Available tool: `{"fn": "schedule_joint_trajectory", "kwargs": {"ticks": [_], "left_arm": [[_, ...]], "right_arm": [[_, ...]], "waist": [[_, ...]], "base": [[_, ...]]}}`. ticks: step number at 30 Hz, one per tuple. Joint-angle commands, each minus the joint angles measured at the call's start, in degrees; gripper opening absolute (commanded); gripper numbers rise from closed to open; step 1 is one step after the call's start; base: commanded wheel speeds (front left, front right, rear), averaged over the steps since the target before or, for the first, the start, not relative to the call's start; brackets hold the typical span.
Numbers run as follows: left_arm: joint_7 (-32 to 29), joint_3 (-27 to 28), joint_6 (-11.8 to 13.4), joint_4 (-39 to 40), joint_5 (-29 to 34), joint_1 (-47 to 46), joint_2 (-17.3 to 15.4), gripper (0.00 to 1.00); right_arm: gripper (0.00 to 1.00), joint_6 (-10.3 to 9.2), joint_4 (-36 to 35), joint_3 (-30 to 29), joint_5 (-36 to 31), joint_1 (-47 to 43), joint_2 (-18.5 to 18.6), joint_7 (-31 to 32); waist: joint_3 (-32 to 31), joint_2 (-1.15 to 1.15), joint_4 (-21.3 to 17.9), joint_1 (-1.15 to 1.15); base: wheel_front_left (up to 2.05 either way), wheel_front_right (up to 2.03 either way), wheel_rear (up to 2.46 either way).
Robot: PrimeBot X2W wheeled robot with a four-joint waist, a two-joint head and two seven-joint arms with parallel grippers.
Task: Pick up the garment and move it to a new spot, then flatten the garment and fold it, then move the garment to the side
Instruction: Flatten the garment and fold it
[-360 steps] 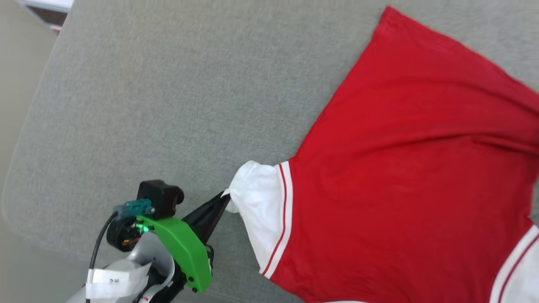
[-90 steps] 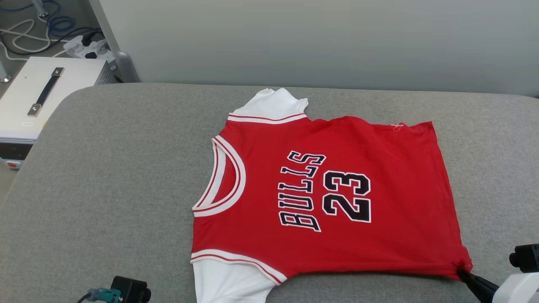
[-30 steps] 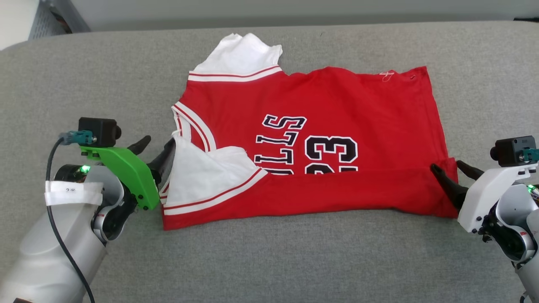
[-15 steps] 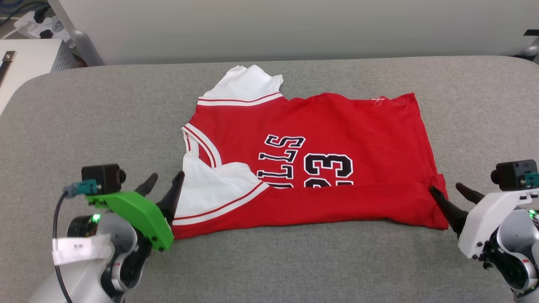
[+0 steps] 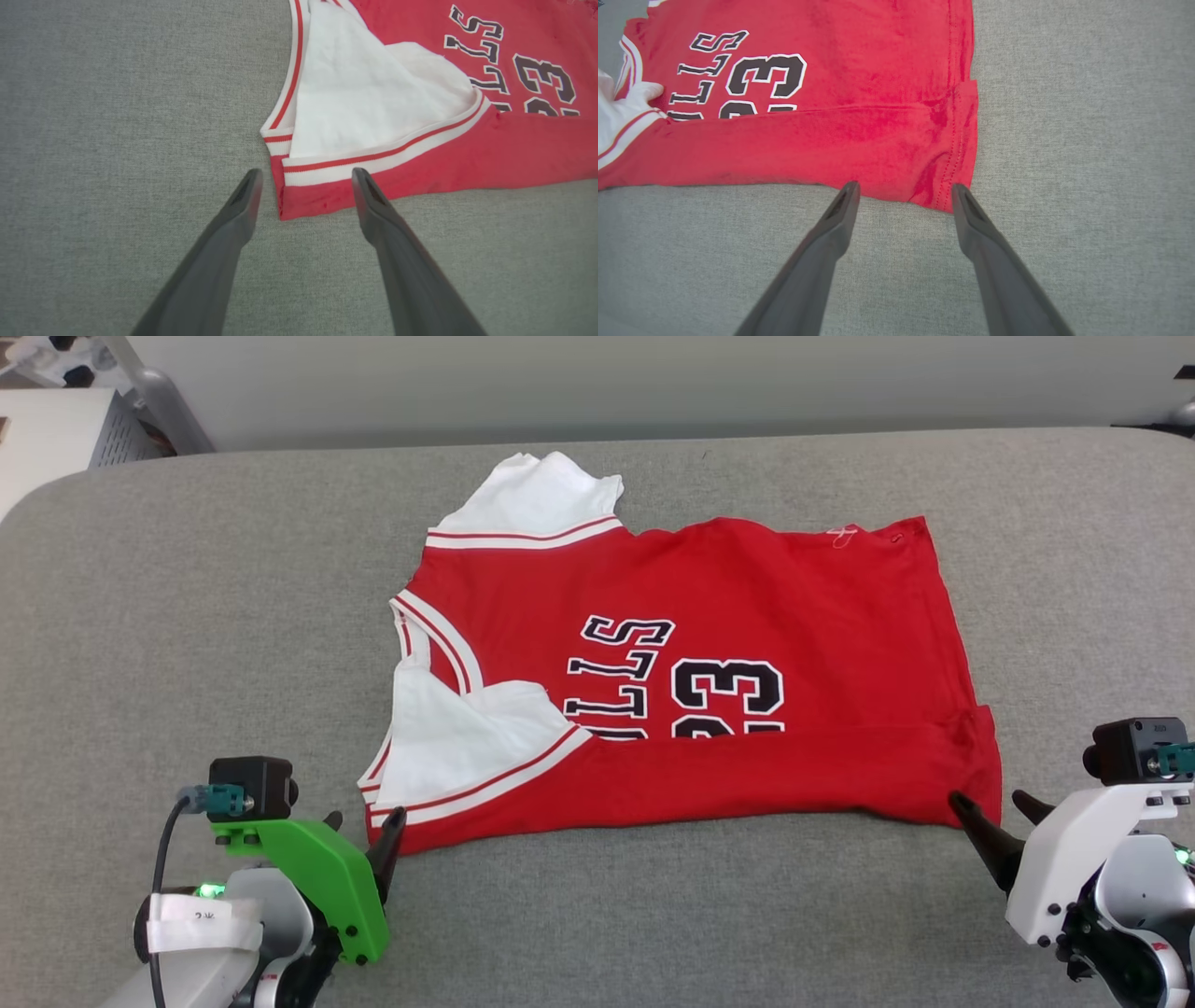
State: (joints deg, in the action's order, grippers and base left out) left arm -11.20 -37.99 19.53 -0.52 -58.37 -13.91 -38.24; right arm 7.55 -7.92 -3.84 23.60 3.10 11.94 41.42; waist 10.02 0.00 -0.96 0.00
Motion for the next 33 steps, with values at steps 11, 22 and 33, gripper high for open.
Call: {"fn": "schedule_joint_trajectory", "kwargs": {"ticks": [11, 22, 33], "left_arm": [[0.35, -0.72, 0.39, -3.96, 2.03, -1.14, 0.99, 1.00], [-2.28, -3.90, -1.04, -11.41, 2.96, -3.27, 3.26, 0.40], [0.81, -2.54, -4.67, -11.69, 0.09, -1.40, 4.65, 0.00]], "right_arm": [[1.00, -0.06, -4.48, -1.17, -1.91, -0.76, -2.82, 1.57], [1.00, -0.06, -4.56, -0.67, -2.15, -0.18, -2.98, 1.32], [1.00, -0.06, -1.82, -2.23, -4.30, -0.99, -0.82, 1.90]], "waist": [[4.18, 0.00, -1.35, 0.00], [6.12, 0.00, -2.19, 0.00], [1.06, 0.00, -0.55, 0.00]], "base": [[0.00, 0.00, 0.00], [0.00, 0.00, 0.00], [0.00, 0.00, 0.00]]}}
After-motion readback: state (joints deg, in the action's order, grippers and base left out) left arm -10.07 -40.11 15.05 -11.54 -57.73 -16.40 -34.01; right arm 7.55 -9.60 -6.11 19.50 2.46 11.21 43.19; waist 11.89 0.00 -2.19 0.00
